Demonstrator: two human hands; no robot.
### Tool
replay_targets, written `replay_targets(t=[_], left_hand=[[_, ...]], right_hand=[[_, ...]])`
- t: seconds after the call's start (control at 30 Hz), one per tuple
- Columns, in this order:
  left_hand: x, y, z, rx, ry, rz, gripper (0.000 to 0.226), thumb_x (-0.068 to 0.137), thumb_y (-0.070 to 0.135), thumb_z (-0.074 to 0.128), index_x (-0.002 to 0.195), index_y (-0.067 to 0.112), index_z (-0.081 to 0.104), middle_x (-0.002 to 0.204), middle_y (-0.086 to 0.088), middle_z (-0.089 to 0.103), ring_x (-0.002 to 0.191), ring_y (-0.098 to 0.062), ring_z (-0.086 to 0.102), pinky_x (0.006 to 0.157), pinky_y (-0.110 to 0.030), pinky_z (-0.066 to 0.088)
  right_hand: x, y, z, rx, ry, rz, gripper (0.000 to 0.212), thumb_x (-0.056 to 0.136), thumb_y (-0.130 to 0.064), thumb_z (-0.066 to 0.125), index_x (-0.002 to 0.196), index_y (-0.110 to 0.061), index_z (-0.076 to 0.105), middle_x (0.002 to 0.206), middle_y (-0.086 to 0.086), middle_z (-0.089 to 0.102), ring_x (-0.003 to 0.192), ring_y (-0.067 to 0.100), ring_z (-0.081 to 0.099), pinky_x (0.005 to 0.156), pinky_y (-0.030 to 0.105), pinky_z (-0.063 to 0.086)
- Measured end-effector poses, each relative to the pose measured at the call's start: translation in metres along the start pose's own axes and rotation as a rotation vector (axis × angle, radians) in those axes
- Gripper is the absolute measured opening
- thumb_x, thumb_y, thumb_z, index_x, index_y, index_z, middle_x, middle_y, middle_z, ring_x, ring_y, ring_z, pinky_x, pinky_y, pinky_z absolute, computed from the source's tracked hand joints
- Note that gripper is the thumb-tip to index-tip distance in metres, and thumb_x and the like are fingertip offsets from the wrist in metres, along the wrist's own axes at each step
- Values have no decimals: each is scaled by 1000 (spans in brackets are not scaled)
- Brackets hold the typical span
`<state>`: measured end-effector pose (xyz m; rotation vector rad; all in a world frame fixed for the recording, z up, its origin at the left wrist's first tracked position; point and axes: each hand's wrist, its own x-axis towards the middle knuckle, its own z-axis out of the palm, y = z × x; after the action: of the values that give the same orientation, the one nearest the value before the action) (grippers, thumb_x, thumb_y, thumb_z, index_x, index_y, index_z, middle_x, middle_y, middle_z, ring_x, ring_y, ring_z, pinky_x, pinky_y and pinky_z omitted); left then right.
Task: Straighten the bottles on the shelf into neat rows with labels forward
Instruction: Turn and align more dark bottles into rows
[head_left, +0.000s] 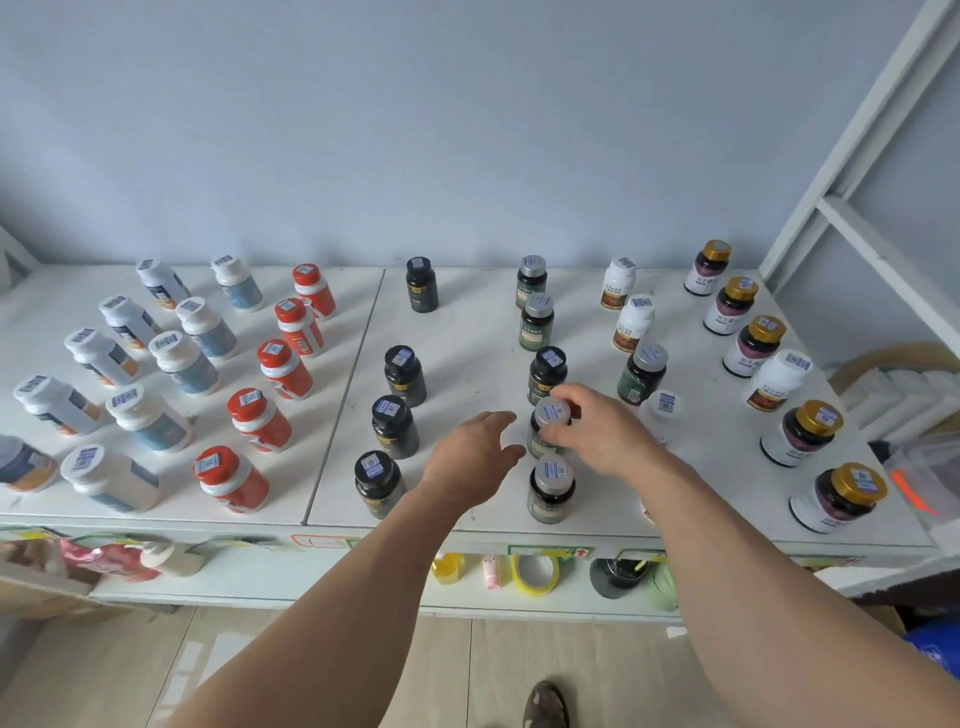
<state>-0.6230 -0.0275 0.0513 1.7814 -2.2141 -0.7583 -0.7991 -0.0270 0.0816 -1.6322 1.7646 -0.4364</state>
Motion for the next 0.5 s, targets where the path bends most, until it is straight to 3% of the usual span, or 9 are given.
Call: replay_targets(t=[0.07, 0.23, 0.33, 0.5], left_hand=[[6, 1, 2, -39, -25, -27, 54, 92, 41, 59, 141, 26, 43, 140, 6, 51, 124, -18, 51, 100, -35, 44], [15, 6, 2, -288, -104, -57, 65, 83, 42, 70, 140, 25, 45, 131, 8, 58, 120, -11, 54, 103, -31, 43], [19, 7, 1, -352, -127, -51, 53, 80, 41, 74, 128, 27, 56, 117, 11, 64, 109, -7, 59, 100, -33, 47], [21, 6, -6, -585, -173, -47, 36, 81, 24, 76, 115, 24, 65, 105, 7, 71, 100, -8, 66, 98, -34, 49]], right_hand=[[3, 2, 0, 1, 5, -17, 45, 83, -33, 72, 124, -27, 56, 111, -3, 66, 94, 14, 58, 78, 27, 43], [5, -3, -11, 2, 28, -47, 36, 87, -36, 67, 120, -26, 57, 105, -6, 63, 98, 17, 58, 83, 31, 47], [2, -12, -18, -7, 30, -57, 32, 89, -40, 64, 116, -25, 59, 102, -6, 64, 97, 16, 58, 81, 30, 46], [6, -15, -20, -31, 50, -58, 48, 89, -48, 60, 132, -26, 53, 124, -1, 62, 111, 18, 56, 86, 28, 42]])
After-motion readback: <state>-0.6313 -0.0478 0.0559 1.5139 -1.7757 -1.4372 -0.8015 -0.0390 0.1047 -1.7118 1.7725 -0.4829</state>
